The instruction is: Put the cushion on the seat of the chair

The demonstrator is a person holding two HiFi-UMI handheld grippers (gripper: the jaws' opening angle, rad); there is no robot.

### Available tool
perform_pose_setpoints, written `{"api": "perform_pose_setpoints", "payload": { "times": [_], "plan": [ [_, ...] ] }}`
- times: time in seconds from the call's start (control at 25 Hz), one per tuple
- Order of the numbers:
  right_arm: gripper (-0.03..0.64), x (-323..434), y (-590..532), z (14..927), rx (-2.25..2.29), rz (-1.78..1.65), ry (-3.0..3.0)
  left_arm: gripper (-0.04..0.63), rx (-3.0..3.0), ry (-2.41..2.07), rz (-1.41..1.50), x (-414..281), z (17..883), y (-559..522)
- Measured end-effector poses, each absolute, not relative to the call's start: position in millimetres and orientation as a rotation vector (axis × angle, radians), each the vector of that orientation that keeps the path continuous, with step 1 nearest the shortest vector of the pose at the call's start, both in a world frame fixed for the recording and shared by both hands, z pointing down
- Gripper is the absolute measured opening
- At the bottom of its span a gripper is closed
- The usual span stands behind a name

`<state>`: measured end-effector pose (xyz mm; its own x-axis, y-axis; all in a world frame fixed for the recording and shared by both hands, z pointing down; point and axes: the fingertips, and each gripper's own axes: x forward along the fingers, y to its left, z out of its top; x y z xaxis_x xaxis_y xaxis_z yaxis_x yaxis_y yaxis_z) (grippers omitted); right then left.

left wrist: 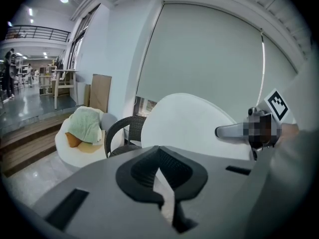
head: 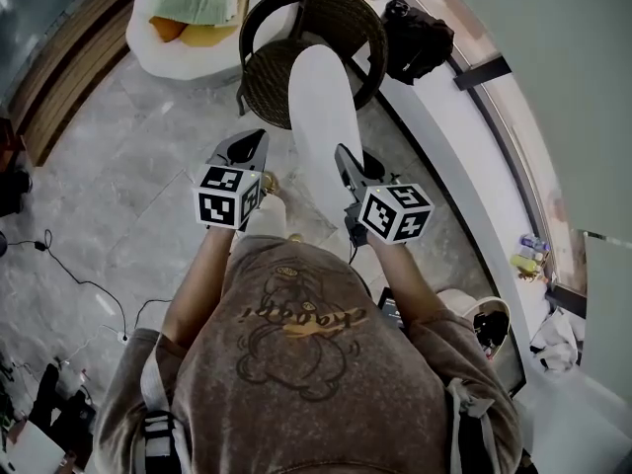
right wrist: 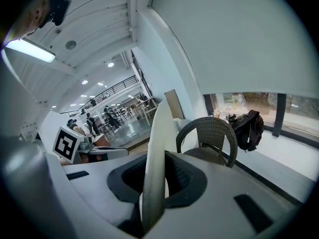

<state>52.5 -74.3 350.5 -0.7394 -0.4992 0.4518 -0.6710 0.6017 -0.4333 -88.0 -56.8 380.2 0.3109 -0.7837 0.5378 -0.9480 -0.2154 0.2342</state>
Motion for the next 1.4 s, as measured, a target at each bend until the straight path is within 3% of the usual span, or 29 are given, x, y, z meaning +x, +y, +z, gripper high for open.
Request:
{"api": "perform_pose_setpoints", "payload": {
  "times": [0.76,1.4],
  "plan": [
    [0.067,2,-151,362,1.043,0.931,-2.522,0.005,2.097,-1.396,0.478,-135,406,-129],
    [0.067,4,-209,380,1.059,1.011,-2.526,0.005,2.085,-1.382,0.482,-136,414,-192]
  ]
}}
